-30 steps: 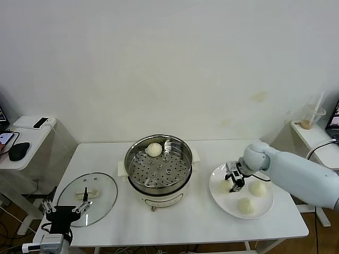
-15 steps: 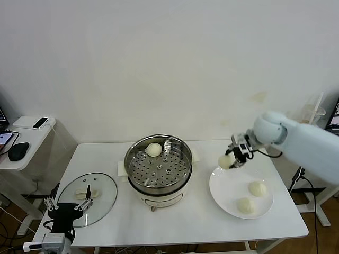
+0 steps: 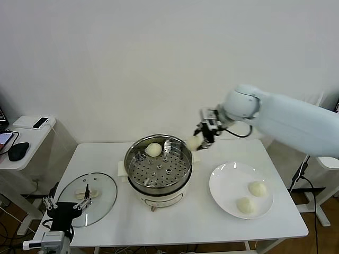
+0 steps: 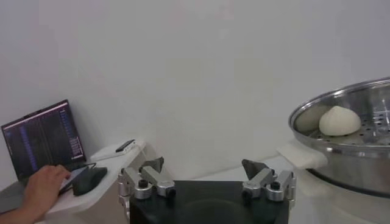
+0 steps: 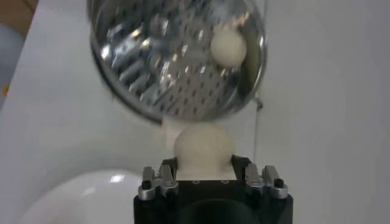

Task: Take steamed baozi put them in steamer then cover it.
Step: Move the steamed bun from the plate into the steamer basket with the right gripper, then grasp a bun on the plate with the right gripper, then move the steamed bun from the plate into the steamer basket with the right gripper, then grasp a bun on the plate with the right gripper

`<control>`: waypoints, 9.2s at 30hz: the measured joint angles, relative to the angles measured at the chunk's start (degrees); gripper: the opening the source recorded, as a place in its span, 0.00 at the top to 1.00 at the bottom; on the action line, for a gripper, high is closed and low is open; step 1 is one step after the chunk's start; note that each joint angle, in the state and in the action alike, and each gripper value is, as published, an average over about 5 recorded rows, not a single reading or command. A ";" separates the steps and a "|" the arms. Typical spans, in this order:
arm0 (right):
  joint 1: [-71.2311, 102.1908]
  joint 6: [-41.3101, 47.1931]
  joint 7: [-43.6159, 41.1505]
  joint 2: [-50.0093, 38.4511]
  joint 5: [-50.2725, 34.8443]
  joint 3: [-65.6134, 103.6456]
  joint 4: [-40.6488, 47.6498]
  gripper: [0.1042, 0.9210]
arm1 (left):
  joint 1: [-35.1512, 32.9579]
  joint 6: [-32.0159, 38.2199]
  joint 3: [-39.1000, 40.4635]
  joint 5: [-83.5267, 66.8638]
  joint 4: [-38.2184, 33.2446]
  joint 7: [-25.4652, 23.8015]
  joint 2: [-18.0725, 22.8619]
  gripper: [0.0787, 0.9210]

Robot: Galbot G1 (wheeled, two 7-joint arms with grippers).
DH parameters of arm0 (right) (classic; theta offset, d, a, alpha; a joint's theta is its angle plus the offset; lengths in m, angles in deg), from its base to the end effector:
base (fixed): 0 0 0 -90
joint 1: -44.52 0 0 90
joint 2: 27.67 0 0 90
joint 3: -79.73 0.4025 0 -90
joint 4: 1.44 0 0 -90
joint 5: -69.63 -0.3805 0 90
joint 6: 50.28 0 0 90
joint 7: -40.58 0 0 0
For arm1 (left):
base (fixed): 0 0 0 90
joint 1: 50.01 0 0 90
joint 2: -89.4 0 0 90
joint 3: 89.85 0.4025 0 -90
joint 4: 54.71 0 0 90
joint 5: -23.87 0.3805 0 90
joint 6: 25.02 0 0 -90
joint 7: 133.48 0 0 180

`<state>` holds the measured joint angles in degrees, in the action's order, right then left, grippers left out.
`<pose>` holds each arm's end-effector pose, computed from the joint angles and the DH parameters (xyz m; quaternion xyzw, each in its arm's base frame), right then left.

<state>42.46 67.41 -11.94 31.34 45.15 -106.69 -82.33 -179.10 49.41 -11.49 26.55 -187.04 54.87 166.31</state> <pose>0.5901 0.0818 -0.0208 0.5495 -0.5849 0.5432 0.2467 0.1321 0.0884 -0.2743 0.0982 -0.9755 -0.1791 0.0814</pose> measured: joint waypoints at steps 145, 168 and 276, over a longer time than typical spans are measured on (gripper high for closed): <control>30.80 -10.82 -13.65 -26.88 27.45 18.53 -2.35 0.43 | -0.48 -0.37 0.01 1.80 0.28 -0.06 0.12 0.12; 5.14 -10.37 -11.45 -14.90 16.93 8.67 0.16 0.42 | -0.76 -0.44 -1.27 1.56 -0.39 -0.39 -0.38 0.12; 26.65 -16.62 -10.46 -30.04 30.51 19.36 -2.11 0.12 | 0.86 -0.41 0.84 1.84 -0.10 -0.28 -1.40 0.12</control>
<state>69.11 50.79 -22.40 1.30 75.65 -87.33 -84.44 -178.25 49.00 -10.65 28.39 -187.13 54.59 164.92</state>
